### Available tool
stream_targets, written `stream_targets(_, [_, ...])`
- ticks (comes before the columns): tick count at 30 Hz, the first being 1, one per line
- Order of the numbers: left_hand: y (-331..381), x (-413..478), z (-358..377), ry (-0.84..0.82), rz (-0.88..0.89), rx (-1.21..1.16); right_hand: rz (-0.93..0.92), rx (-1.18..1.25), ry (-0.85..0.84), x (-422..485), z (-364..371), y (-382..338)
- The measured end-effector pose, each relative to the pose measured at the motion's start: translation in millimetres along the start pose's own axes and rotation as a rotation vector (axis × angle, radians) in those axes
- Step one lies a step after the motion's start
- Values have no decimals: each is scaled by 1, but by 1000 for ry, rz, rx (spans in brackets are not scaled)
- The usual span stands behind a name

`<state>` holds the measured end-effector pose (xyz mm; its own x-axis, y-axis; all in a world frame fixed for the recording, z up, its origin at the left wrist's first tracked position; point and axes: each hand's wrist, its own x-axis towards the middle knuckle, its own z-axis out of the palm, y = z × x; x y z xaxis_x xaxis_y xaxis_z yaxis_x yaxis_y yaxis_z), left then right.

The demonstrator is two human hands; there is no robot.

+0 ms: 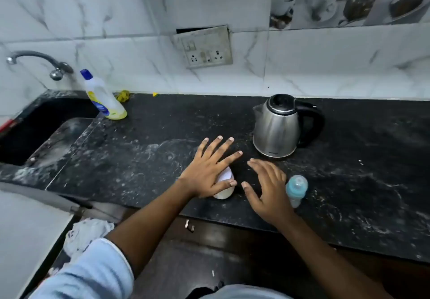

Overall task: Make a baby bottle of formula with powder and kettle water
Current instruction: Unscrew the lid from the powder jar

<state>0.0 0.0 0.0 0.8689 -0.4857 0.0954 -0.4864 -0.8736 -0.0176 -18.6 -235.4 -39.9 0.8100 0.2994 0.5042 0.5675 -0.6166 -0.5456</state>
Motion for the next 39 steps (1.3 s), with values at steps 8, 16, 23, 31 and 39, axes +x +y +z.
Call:
stream_targets(8, [-47, -23, 11, -54, 184, 117, 283, 360, -229, 1, 72, -2])
stream_targets(16, [-65, 8, 18, -44, 473, 213, 433, 704, -230, 12, 93, -10])
stream_targets(23, [-69, 42, 22, -6, 735, 158, 435, 648, -203, 16, 100, -5])
stream_targets(31, [-32, 7, 53, 203, 287, 167, 459, 564, -156, 9, 113, -6])
stream_targets(39, [30, -11, 4, -175, -544, -85, 479, 573, -208, 7, 111, -8])
